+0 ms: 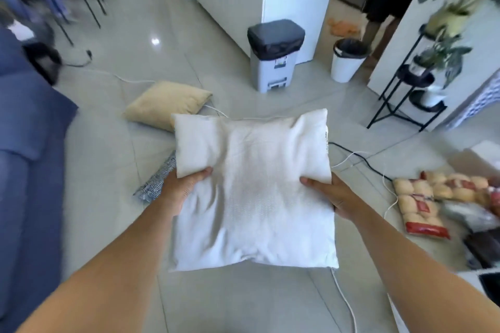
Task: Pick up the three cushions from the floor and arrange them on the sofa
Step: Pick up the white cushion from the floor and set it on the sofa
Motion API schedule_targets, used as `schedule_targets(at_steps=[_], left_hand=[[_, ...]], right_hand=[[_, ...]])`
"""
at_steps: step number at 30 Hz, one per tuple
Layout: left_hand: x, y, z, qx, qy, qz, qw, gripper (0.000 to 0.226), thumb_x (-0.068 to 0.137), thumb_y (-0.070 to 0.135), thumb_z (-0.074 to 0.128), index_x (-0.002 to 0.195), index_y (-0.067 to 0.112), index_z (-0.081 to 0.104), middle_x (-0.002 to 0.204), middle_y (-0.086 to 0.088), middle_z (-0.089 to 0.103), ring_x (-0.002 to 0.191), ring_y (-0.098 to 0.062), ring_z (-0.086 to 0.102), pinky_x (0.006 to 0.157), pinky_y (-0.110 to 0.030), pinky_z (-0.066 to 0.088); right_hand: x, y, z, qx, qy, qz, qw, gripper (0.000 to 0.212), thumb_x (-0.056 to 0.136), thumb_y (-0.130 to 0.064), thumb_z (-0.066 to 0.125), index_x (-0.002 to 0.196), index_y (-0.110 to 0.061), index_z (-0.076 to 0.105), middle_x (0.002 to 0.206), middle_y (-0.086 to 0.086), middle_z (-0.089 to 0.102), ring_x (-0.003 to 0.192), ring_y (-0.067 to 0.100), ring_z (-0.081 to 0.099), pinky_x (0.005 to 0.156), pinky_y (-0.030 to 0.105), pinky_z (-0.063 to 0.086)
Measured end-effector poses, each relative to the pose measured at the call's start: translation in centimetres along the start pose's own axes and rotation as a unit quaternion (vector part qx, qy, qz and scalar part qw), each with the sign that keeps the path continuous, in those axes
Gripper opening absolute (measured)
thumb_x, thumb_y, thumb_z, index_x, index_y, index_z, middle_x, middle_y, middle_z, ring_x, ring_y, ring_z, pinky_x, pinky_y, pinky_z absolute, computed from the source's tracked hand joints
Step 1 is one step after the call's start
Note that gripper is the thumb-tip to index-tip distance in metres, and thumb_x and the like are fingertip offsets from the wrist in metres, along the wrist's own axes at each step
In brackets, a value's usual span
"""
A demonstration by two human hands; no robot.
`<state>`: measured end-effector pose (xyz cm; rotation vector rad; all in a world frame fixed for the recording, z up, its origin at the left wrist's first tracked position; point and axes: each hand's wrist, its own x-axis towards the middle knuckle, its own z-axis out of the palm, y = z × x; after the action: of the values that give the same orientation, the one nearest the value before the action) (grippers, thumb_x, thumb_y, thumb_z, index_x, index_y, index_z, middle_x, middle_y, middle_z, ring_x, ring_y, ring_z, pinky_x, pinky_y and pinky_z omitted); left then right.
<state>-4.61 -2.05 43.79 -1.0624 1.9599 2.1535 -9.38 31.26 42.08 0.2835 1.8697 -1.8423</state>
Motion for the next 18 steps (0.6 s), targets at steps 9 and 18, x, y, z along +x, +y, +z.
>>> schedule_targets(at_steps=[9, 18], left_hand=[[-12.7, 16.4, -7.8, -0.092, 0.01, 0.104, 0.99, 0.057, 0.07, 0.012, 0.086, 0.122, 0.01, 0.063, 0.114, -0.009, 0.072, 0.105, -0.026, 0.068, 0.1, -0.044, 0.05], [-18.7, 18.6, -23.7, -0.144, 0.136, 0.149, 0.969, 0.087, 0.05, 0.036, 0.095, 0.128, 0.016, 0.062, 0.124, -0.002, 0.069, 0.111, -0.024, 0.067, 0.097, -0.045, 0.052]], right_hand=[[-8.9, -19.5, 5.6, -0.036, -0.086, -0.145, 0.985, 0.074, 0.059, -0.036, 0.091, 0.127, -0.025, 0.061, 0.122, 0.001, 0.072, 0.111, 0.026, 0.069, 0.094, 0.05, 0.055], [-7.5, -24.6, 22.3, -0.081, -0.254, -0.164, 0.95, 0.073, 0.06, -0.033, 0.089, 0.127, -0.02, 0.062, 0.12, 0.003, 0.073, 0.109, 0.024, 0.07, 0.095, 0.045, 0.054]])
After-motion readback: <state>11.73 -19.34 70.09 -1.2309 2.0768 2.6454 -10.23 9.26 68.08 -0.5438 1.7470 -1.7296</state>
